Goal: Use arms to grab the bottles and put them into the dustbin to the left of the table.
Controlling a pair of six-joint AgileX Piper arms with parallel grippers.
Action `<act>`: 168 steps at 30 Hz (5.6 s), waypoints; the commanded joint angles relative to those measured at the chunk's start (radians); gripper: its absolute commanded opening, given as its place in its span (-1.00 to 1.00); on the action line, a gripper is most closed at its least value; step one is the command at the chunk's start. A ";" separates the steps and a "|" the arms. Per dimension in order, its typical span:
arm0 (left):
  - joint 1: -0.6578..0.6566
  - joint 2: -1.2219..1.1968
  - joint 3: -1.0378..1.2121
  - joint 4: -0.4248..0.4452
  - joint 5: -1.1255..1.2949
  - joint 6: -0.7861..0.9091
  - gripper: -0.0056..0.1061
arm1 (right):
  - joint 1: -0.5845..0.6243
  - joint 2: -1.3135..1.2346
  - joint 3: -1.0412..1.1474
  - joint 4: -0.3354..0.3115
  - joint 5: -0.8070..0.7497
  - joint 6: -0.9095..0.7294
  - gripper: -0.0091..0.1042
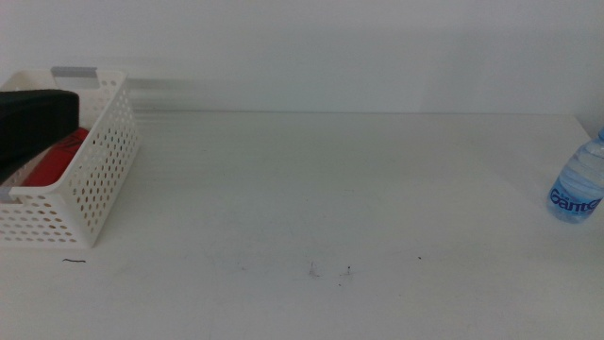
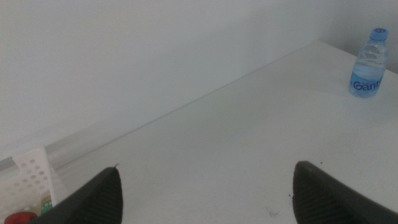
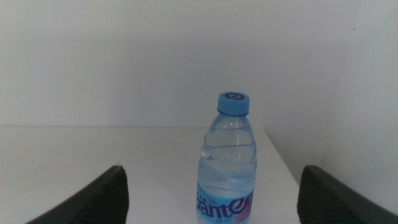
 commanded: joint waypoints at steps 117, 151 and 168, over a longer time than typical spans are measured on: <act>0.001 -0.002 -0.004 0.001 -0.042 -0.001 0.78 | 0.853 1.210 -1.284 0.053 0.254 -0.042 -0.86; 0.001 -0.002 -0.004 0.001 -0.042 -0.001 0.78 | 0.803 0.406 -0.721 0.061 0.700 0.006 0.66; 0.001 -0.002 -0.004 0.001 -0.042 -0.001 0.78 | 0.803 -0.214 -0.872 0.099 1.478 -0.011 0.66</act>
